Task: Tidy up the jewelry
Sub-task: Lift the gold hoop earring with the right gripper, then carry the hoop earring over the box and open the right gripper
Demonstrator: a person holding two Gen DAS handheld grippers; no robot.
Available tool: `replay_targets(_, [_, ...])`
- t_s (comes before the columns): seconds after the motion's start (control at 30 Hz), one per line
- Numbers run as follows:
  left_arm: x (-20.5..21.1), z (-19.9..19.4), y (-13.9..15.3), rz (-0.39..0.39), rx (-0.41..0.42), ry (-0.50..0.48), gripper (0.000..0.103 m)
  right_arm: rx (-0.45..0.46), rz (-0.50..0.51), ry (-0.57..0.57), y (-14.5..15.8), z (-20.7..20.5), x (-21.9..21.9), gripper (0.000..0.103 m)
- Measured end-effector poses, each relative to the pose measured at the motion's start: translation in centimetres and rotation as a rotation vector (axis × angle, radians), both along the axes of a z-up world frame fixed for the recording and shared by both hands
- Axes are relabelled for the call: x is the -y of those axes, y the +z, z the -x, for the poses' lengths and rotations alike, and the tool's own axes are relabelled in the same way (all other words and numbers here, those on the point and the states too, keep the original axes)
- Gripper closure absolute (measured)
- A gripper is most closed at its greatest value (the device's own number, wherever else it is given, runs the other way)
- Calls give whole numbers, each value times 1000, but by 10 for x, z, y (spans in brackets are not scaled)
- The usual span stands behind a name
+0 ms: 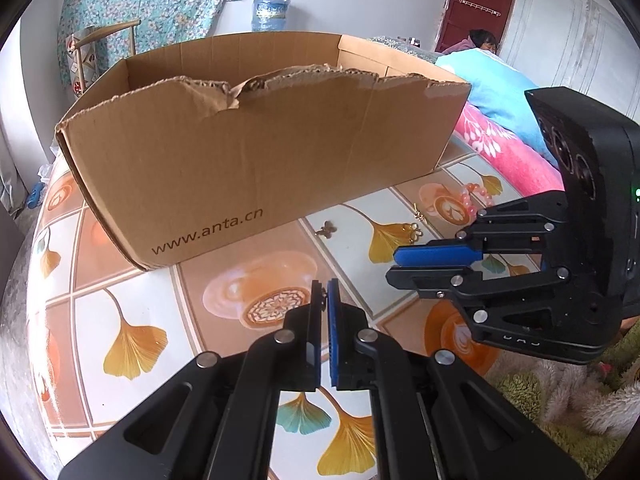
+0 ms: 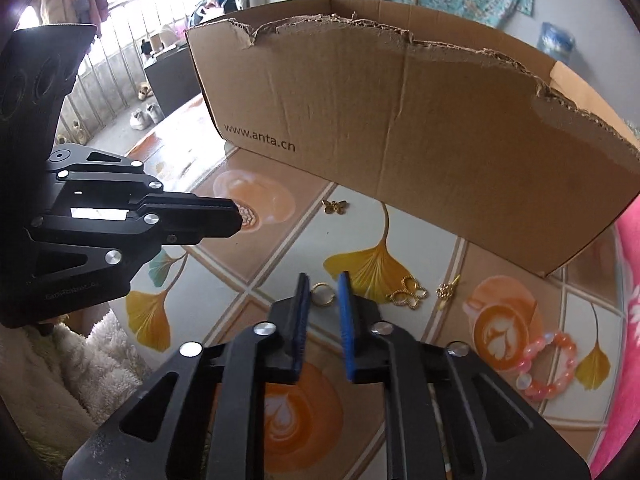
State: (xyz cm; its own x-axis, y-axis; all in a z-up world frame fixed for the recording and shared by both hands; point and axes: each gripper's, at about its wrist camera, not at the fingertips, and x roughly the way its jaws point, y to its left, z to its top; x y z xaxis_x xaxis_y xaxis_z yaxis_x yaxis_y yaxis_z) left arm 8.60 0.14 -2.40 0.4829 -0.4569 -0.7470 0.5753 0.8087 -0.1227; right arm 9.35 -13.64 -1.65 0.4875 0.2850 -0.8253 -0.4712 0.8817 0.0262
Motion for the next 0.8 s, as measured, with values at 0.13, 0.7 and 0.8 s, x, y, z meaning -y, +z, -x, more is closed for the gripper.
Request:
replay_targets(0.13, [-2, -1, -1, 2, -3, 1, 101, 5, -8, -20, -2, 0, 2, 93])
replay_targets(0.7, [-15, 13, 68, 84, 128, -23, 101, 137, -130, -32, 79, 19, 26, 94])
replay_targets(0.8, [-21, 11, 106, 150, 215, -34, 100, 255, -187, -30, 126, 15, 37, 94])
